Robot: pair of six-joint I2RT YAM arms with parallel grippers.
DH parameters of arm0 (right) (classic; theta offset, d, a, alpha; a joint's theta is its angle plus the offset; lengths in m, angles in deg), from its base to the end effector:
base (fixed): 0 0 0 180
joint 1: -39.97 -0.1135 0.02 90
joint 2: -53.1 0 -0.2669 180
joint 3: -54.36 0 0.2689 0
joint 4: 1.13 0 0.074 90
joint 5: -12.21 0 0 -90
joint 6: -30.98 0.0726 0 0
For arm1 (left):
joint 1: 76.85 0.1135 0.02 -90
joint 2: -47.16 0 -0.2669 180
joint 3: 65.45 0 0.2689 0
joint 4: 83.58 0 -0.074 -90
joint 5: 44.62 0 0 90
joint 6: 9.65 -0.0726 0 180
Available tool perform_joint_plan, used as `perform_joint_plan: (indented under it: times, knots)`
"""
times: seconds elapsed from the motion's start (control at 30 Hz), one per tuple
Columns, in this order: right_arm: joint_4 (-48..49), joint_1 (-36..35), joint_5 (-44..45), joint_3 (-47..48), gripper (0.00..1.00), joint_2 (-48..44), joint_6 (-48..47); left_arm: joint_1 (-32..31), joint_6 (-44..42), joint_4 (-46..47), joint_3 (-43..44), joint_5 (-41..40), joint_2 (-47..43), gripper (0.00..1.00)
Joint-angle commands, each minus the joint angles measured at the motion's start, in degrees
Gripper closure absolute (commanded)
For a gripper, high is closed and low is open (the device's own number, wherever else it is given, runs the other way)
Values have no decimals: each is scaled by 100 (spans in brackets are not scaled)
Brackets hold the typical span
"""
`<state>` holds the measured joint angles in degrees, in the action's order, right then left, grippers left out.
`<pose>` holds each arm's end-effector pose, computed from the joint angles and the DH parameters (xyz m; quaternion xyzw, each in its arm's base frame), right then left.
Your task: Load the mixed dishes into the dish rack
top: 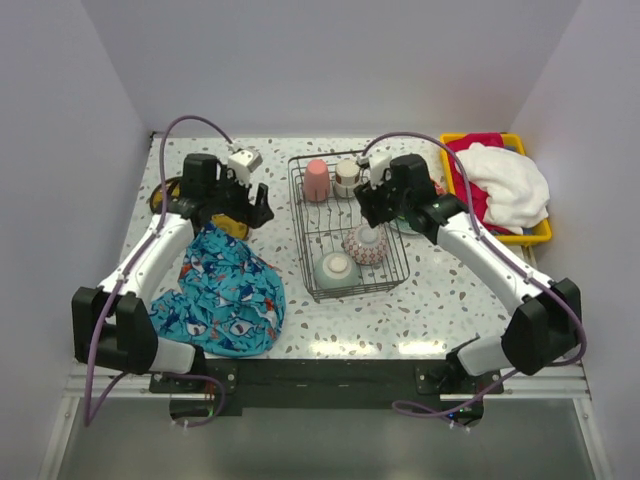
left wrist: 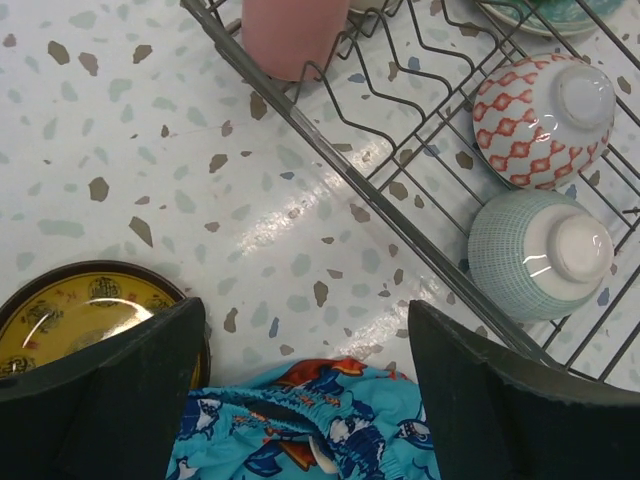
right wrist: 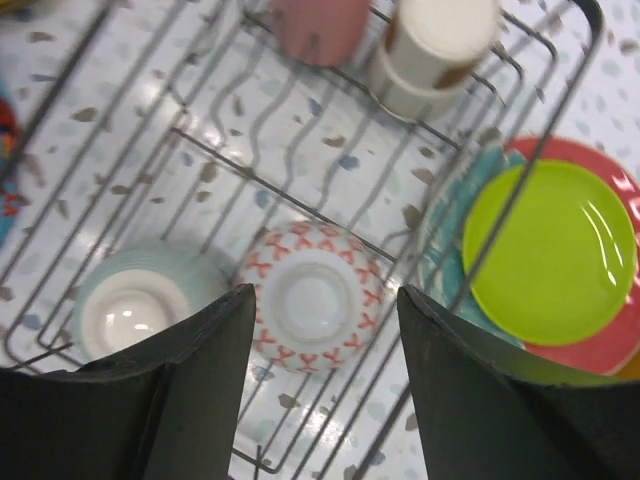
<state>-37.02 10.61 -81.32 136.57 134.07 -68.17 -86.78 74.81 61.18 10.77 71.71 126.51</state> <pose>0.3180 0.1840 0.2996 -0.3054 0.8309 0.1083 0.4522 0.3374 -0.0918 0.2748 0.2163 0.8552 -0.2211 0.4159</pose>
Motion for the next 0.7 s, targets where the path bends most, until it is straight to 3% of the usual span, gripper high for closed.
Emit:
perform_joint_plan:
  times: [0.0, 0.17, 0.37, 0.47, 0.67]
  knots:
    - [-424, 633, 792, 47, 41, 252, 440, -183, 106, 160, 74, 223, 168, 19]
    - [-905, 906, 775, 116, 42, 542, 203, -439, 88, 152, -22, 452, 344, 66]
    - [-960, 906, 721, -111, 50, 657, 264, -597, 97, 222, -251, 242, 449, 95]
    - [-995, 906, 757, -164, 58, 657, 343, -667, 53, 248, -190, 268, 607, 100]
    - [-1180, 915, 687, -173, 73, 718, 729, -887, -61, 222, 425, 329, 1152, 100]
